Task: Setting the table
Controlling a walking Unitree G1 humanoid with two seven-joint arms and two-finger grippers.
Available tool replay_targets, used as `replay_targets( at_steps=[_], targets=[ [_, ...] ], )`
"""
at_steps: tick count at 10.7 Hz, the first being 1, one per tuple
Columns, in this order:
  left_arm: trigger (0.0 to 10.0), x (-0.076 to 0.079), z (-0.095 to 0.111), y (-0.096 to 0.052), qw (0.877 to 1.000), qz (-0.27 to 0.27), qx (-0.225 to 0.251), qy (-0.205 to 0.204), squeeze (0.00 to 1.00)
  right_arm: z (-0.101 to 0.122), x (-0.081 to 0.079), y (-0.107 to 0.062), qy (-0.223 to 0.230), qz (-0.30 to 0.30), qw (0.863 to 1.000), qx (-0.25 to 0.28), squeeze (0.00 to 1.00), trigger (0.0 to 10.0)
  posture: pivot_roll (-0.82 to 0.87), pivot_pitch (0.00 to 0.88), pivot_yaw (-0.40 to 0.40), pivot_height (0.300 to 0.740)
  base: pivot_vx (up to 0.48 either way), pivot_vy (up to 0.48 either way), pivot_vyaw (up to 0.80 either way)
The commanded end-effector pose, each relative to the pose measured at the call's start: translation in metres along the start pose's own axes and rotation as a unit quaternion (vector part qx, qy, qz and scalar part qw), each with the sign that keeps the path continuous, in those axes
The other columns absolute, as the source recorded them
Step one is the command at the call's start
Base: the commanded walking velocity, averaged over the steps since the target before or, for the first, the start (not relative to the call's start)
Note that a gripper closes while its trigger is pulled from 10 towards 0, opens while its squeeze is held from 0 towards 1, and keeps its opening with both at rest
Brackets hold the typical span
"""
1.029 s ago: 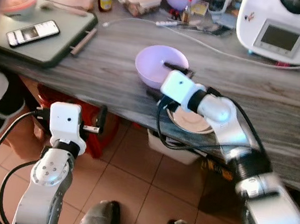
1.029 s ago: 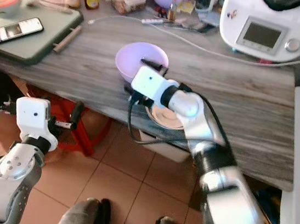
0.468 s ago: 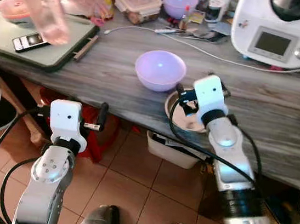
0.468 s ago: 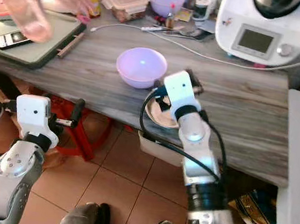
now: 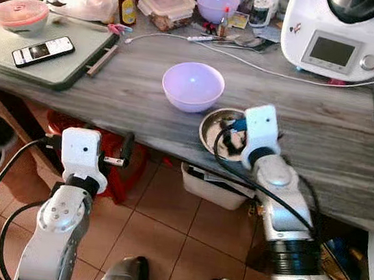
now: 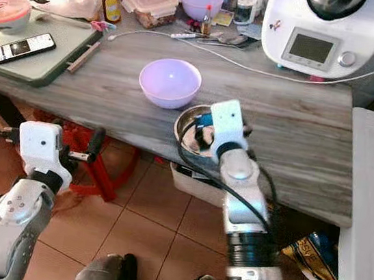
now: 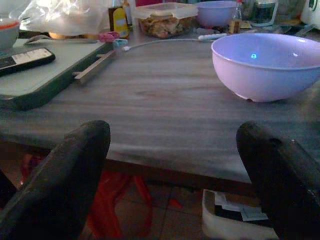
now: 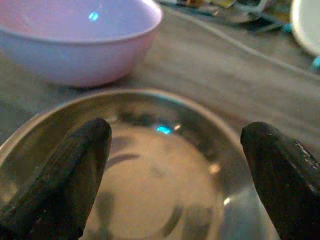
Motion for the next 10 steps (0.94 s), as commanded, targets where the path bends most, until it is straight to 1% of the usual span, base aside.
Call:
replay_targets(
  at_steps=[1, 3, 5, 7, 8, 9, 10],
  targets=[
    [10.0, -0.003, 0.001, -0.003, 1.000, -0.001, -0.002, 0.004, 0.00, 0.005, -0.002, -0.002, 0.004, 0.003, 1.000, 0.007, 1.00, 10.0, 0.07, 0.132, 0.073, 0.740, 0.000, 0.000, 0.00],
    [10.0, 0.000, 0.000, -0.005, 1.000, -0.003, -0.005, 0.002, 0.00, 0.003, -0.010, 0.000, 0.012, 0.023, 1.000, -0.007, 1.00, 10.0, 0.07, 0.137, 0.073, 0.740, 0.000, 0.000, 0.00],
    [10.0, 0.000, 0.000, -0.006, 1.000, -0.002, -0.007, 0.001, 0.00, 0.002, -0.014, 0.003, 0.016, 0.034, 0.999, -0.012, 1.00, 10.0, 0.08, 0.140, 0.072, 0.740, 0.000, 0.000, 0.00],
    [10.0, 0.002, -0.001, -0.007, 1.000, -0.005, -0.011, 0.003, 0.00, 0.007, -0.021, 0.010, 0.023, 0.054, 0.998, -0.008, 0.86, 10.0, 0.08, 0.139, 0.074, 0.740, 0.000, 0.000, 0.00],
    [10.0, 0.002, -0.001, -0.008, 1.000, -0.006, -0.012, 0.003, 0.00, 0.006, -0.027, 0.012, 0.022, 0.068, 0.997, -0.013, 0.76, 10.0, 0.08, 0.142, 0.073, 0.740, 0.000, 0.000, 0.00],
    [10.0, 0.002, -0.001, -0.007, 1.000, -0.007, -0.013, 0.003, 0.00, 0.004, -0.032, 0.013, 0.021, 0.078, 0.997, -0.021, 0.59, 10.0, 0.08, 0.146, 0.071, 0.740, 0.000, 0.000, 0.00],
    [10.0, 0.004, -0.001, -0.008, 1.000, -0.007, -0.014, 0.002, 0.00, 0.001, -0.034, 0.012, 0.019, 0.083, 0.996, -0.027, 0.18, 10.0, 0.09, 0.149, 0.067, 0.740, 0.000, 0.000, 0.00]
  ],
)
Point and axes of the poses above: a point about 5 cm out from each wrist's last joint towards the gripper, its own y axis pointing out of the wrist towards the gripper, its own z axis along the axis of the wrist's last joint, x = y × z, the point moved 4 cm from there along y, pointing out of the wrist towards the gripper, and after that the axes turned 2 degrees about y, right-handed, at the moved point
